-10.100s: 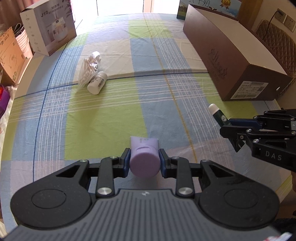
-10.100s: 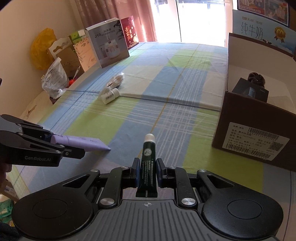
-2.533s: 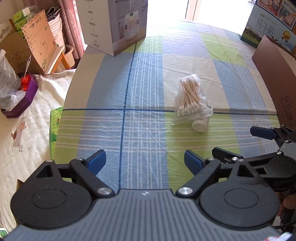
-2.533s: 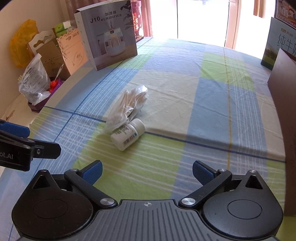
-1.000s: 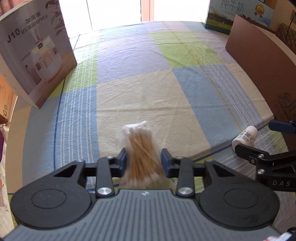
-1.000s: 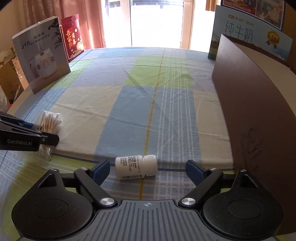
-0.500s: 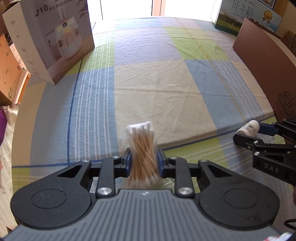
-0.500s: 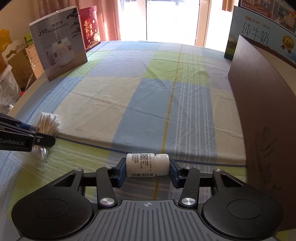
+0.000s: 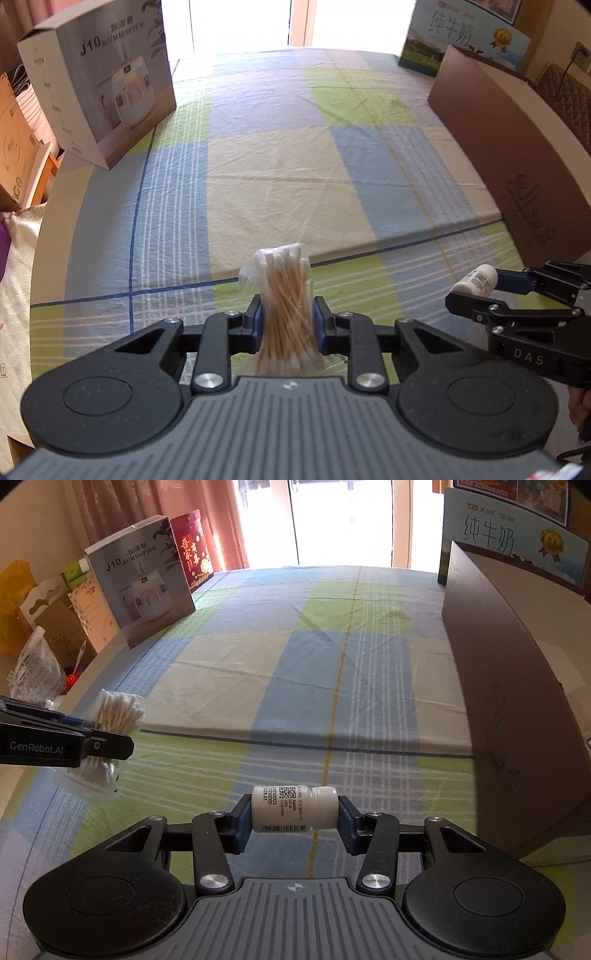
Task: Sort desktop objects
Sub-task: 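Carry the swab bag with the left tool while the right tool carries the pill bottle to the box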
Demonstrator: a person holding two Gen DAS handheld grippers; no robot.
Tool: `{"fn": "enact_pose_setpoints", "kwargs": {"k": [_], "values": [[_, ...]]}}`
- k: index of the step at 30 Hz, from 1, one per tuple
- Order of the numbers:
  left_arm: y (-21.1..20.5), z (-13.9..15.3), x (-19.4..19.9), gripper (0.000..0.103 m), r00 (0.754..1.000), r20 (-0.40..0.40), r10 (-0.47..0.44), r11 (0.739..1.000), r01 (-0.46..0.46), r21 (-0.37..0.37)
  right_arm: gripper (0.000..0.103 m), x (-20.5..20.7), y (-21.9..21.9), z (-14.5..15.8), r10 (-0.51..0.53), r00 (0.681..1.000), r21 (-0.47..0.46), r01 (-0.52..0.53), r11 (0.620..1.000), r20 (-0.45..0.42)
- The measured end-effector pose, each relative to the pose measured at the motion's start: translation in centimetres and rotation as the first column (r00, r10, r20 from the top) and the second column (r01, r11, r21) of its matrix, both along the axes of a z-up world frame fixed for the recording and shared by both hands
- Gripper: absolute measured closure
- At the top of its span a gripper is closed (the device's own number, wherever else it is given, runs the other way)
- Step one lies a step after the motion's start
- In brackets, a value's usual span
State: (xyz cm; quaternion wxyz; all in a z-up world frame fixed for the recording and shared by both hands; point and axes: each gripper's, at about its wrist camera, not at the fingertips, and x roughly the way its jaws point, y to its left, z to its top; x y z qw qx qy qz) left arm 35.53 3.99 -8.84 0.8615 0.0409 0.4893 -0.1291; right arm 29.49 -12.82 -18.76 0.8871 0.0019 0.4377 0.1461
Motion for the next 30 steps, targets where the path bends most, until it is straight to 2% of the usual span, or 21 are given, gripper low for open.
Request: {"fn": "enact_pose_setpoints", "kwargs": {"k": [15,24,30], "values": [[-5.8,5.5,-5.4,0.081,0.989,0.099,-0.111,0.991,0.117,-0.06,0.059,-5.3,-6.0,4.9,-0.058,0.996,0.062,0.054,0.997,0.064],[-12.2,7.9,-6.8,0.081,0.969,0.152,-0.194,0.974,0.209,-0.091,0.059,-6.9,-12.9,8.5,-0.135,0.983,0.074,0.126,0.989,0.123],[-17.9,9.5,-6.2,0.081,0.951,0.191,-0.245,0.956,0.269,-0.113,0.059,-5.8,-18.3,10.5,-0.177,0.968,0.05,0.171,0.984,0.176]]}}
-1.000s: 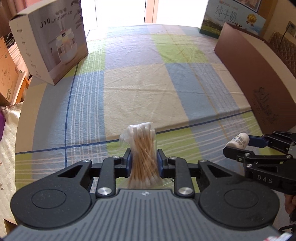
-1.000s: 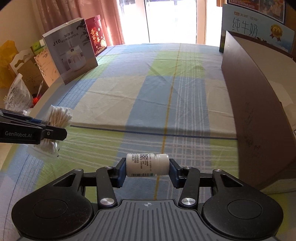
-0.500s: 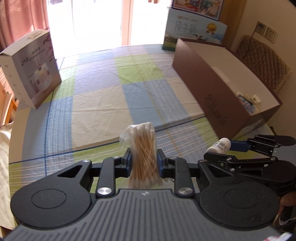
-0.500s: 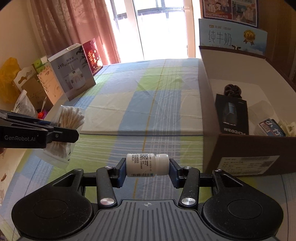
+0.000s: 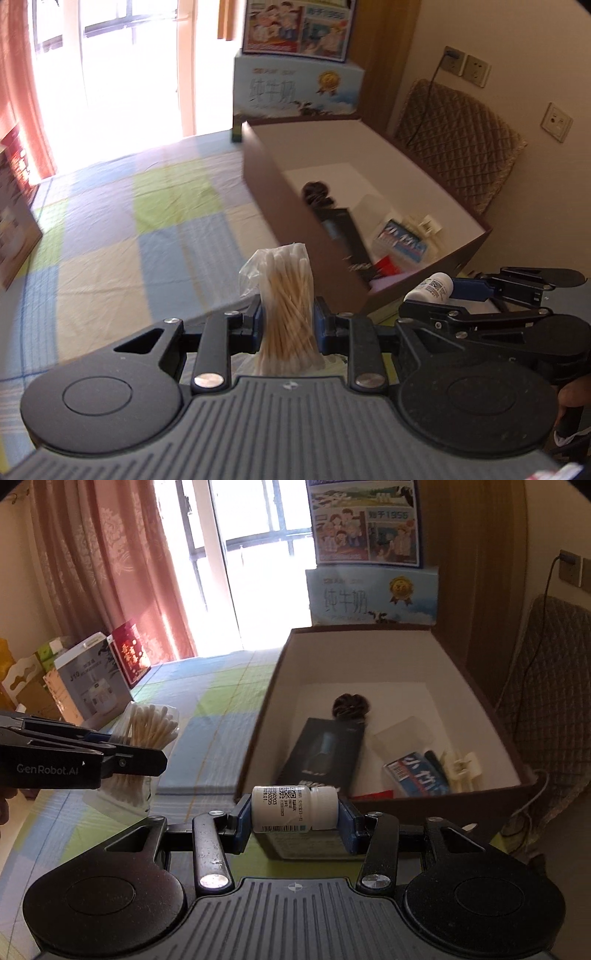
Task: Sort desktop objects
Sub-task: 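Carry the swab bag with the left tool while the right tool carries the pill bottle to the box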
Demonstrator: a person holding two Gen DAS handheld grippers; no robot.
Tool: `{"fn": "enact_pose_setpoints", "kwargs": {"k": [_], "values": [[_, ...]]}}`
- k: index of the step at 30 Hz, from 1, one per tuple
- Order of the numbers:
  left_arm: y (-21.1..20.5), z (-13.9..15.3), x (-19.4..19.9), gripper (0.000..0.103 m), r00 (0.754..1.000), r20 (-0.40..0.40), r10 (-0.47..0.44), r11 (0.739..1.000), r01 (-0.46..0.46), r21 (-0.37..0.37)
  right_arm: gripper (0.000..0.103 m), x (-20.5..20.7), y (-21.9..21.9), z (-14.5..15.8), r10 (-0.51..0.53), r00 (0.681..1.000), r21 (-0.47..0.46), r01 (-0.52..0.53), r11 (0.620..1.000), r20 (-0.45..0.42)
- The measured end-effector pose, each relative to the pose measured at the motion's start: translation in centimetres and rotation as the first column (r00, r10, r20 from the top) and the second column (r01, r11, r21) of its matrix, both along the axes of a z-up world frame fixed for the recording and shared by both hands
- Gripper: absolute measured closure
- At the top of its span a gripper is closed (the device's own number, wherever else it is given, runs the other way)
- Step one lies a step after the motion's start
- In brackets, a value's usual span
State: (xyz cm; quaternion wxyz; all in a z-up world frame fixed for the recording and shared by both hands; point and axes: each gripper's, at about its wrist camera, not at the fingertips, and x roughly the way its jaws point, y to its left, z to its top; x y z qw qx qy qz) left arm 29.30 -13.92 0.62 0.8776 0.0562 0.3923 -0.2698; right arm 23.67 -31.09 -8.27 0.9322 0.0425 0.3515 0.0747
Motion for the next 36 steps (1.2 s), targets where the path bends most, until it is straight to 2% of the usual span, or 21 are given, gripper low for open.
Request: {"fn": "enact_pose_setpoints", "kwargs": {"k": [9,16,31,36], "values": [[-8.5,0.8,3.6,0.081,0.999,0.011,-0.043,0.999,0.044,-0.032,0.059,5.7,-7.0,0.4,-0.011,1.0,-0.028,0.011,1.0,0.02],[-13.4,-0.7,7.7,0.081,0.999,-0.033,-0.028,1.0,0.028,0.003,0.059,11.2,-9.7,-1.3,0.034,0.999,-0.029,-0.035,0.999,-0.03],[-17.9,-3.2,15.7,0.081,0.998,-0.049,0.033,0.991,-0.026,0.129,0.059,19.7,-10.9,-3.2,0.128,0.987,-0.088,-0.137,0.987,-0.093],[-18.4,-3.6,18.4,0.081,0.998,-0.051,0.048,0.988,-0.04,0.146,0.059,22.1,-10.7,-3.6,0.146,0.984,-0.107,-0.157,0.982,-0.102]]}}
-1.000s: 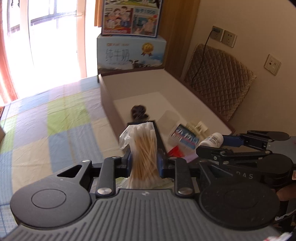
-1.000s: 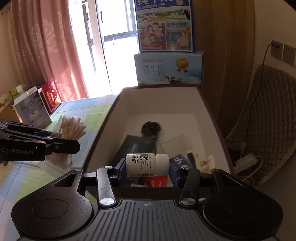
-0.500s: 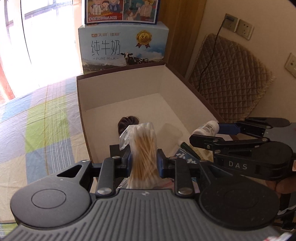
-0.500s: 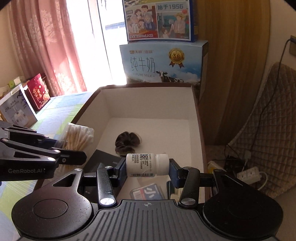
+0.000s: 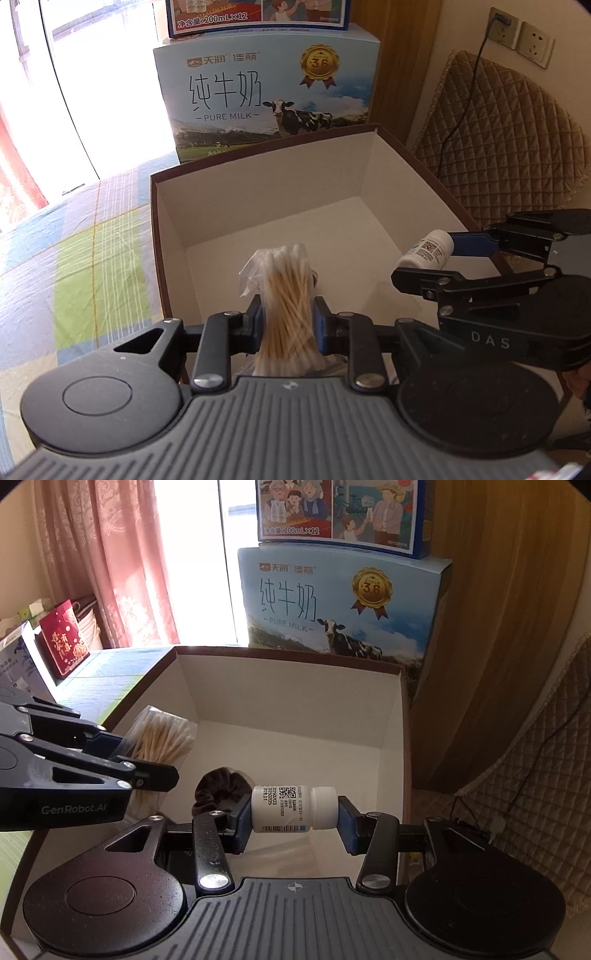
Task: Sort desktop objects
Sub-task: 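Carry the swab bag with the left tool while the right tool carries the pill bottle to the box, then release the swab bag with the left tool while the right tool releases the pill bottle inside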
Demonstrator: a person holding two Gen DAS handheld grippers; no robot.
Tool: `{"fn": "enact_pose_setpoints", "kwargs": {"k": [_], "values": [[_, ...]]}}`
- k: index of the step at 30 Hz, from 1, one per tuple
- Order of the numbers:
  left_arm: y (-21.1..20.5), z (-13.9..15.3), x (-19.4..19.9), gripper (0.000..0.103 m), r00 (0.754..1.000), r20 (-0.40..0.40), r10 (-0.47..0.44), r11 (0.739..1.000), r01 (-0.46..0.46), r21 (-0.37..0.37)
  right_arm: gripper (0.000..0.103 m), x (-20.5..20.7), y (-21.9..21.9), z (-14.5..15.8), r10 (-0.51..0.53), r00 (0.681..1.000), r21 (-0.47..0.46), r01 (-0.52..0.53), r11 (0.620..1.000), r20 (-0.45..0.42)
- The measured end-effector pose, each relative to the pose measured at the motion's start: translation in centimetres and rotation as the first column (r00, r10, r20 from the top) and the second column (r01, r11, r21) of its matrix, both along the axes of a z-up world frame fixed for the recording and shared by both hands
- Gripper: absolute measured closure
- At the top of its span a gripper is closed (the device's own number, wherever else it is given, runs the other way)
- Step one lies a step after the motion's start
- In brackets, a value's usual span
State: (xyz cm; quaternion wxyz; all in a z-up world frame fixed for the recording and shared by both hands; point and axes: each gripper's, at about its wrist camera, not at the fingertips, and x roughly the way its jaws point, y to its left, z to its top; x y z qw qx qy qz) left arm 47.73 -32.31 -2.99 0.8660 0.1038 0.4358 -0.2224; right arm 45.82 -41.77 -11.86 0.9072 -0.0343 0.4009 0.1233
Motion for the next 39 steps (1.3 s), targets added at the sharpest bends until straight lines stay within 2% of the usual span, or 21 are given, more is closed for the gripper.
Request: {"fn": "enact_pose_setpoints", "kwargs": {"k": [12,22,25,27,28,33,39], "values": [[-1.6,-2.0,6.1,0.081,1.0,-0.01,0.012,0.998,-0.011,0.059,0.059,4.4,1.1,-1.5,0.025,0.999,-0.051,-0.026,0.998,-0.022],[-2.3,-3.8,8.8,0.079,1.0,-0.026,0.005,0.993,-0.002,0.118,0.059,5.5,0.5,-1.8,0.041,0.999,-0.056,-0.042,0.998,-0.019],[-2.3,-3.8,8.8,0.072,1.0,-0.008,-0.008,0.991,0.009,0.136,0.059,5.6,0.4,-2.0,0.054,0.998,-0.057,-0.055,0.997,-0.019],[-2.3,-3.6,8.6,0.062,1.0,0.017,-0.02,0.987,0.017,0.157,0.059,5.7,0.5,-2.1,0.065,0.998,-0.062,-0.066,0.996,-0.024],[-2.3,-3.5,8.5,0.06,0.999,0.026,-0.022,0.987,0.018,0.162,0.059,5.7,0.6,-2.2,0.068,0.997,-0.066,-0.07,0.995,-0.027],[-1.6,-2.8,8.1,0.045,0.999,0.044,-0.007,0.987,0.0,0.164,0.059,5.8,1.0,-3.0,0.102,0.993,-0.091,-0.107,0.99,-0.056],[-0.1,-1.9,7.3,0.04,0.999,0.026,0.031,0.991,-0.034,0.13,0.058,5.7,1.4,-3.4,0.112,0.991,-0.108,-0.12,0.987,-0.073]]}}
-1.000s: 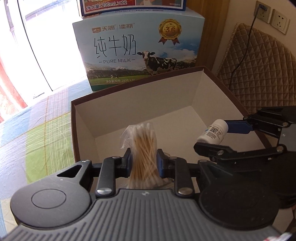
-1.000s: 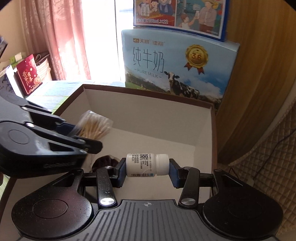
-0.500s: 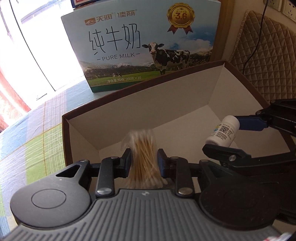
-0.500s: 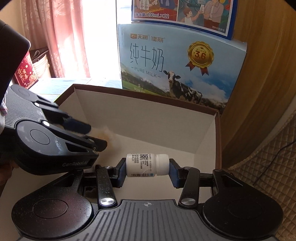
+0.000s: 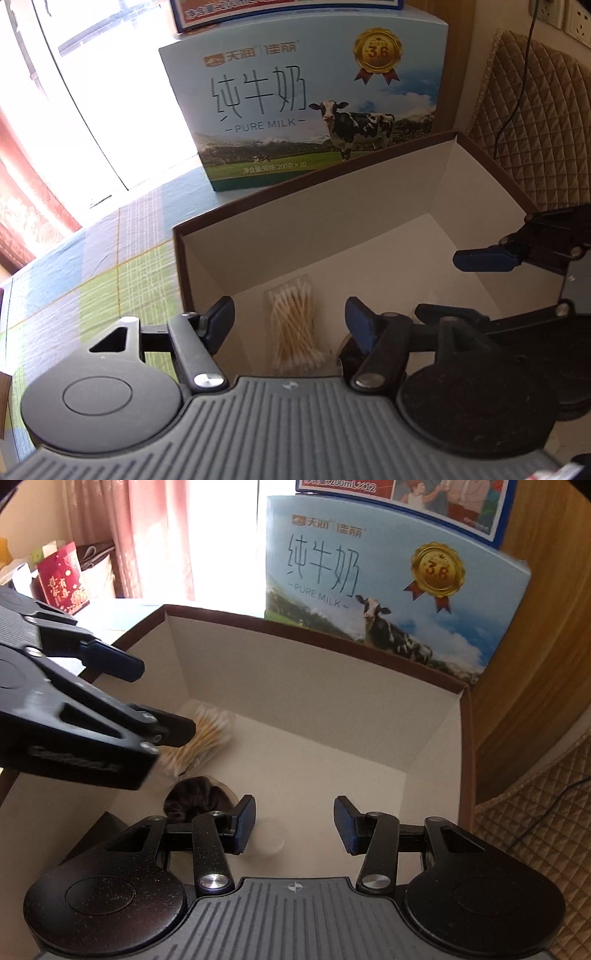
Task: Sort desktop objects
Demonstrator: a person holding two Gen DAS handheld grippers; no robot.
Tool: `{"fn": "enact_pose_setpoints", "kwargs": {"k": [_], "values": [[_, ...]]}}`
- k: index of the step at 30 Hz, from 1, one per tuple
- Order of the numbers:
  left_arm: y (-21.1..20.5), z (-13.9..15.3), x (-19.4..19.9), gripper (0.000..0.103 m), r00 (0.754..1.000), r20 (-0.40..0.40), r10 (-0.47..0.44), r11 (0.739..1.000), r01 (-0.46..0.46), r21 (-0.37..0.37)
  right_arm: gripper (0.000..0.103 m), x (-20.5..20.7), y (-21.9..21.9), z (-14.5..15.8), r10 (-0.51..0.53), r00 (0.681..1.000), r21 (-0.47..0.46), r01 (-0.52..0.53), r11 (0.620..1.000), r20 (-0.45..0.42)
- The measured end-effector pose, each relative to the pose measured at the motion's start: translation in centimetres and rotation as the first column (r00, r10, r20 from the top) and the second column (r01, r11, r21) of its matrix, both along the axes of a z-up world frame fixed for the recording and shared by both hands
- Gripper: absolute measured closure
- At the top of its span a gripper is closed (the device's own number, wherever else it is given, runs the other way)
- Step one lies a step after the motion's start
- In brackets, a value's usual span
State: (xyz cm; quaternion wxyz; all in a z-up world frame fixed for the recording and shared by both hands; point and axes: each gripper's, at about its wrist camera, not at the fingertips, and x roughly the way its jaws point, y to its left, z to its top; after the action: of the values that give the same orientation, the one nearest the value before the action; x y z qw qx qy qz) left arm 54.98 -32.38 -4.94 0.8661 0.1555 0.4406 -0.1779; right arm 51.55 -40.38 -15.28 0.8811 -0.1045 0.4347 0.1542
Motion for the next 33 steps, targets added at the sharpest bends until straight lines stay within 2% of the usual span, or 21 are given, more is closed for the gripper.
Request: {"fn": "enact_pose_setpoints", "kwargs": {"k": [2,3,5,7,8,9,13,18,27,33], "values": [[0.4,0.5,-0.4,0.039,1.0,-0.004,0.004,1.0,-0.004,-0.02,0.055,-0.5,-0.3,0.4,-0.003,1.0,0.019,0.003,1.0,0.006],[0.5,0.8,-0.7,0.034,1.0,0.001,0.013,1.0,-0.013,-0.021,0.046,-0.9,-0.5,0.7,-0.006,1.0,0.037,0.005,0.999,0.013],[1.0,1.7,-1.4,0.033,1.0,0.011,0.018,0.999,-0.018,-0.042,0.038,-1.8,-1.1,1.4,-0.002,0.999,0.078,0.0,0.997,0.034],[1.5,2.6,-2.1,0.033,1.0,0.013,0.027,0.997,-0.026,-0.071,0.026,-2.9,-1.7,2.2,-0.017,0.998,0.092,0.012,0.996,0.061],[1.8,3.1,-2.6,0.031,0.999,0.019,0.033,0.996,-0.031,-0.083,0.022,-3.7,-1.8,2.6,-0.026,0.997,0.103,0.018,0.995,0.074],[2.0,3.5,-3.1,0.024,0.998,0.03,0.048,0.995,-0.045,-0.085,0.016,-4.4,-1.9,2.9,-0.034,0.996,0.118,0.024,0.993,0.083],[3.0,5.2,-5.4,0.017,0.993,0.072,0.096,0.991,-0.088,-0.104,0.004,-7.2,-1.9,4.3,-0.072,0.99,0.173,0.05,0.984,0.119],[4.4,7.1,-9.1,0.003,0.983,0.115,0.144,0.983,-0.128,-0.135,0.002,-11.4,-1.4,5.9,-0.099,0.982,0.199,0.066,0.978,0.159],[6.7,8.7,-16.0,0.001,0.972,0.154,0.176,0.977,-0.154,-0.146,0.002,-18.9,-0.4,8.2,-0.206,0.965,0.248,0.162,0.955,0.161],[7.8,9.2,-20.5,0.001,0.969,0.179,0.172,0.977,-0.145,-0.154,0.002,-24.1,0.7,8.5,-0.26,0.95,0.274,0.208,0.939,0.173]]}}
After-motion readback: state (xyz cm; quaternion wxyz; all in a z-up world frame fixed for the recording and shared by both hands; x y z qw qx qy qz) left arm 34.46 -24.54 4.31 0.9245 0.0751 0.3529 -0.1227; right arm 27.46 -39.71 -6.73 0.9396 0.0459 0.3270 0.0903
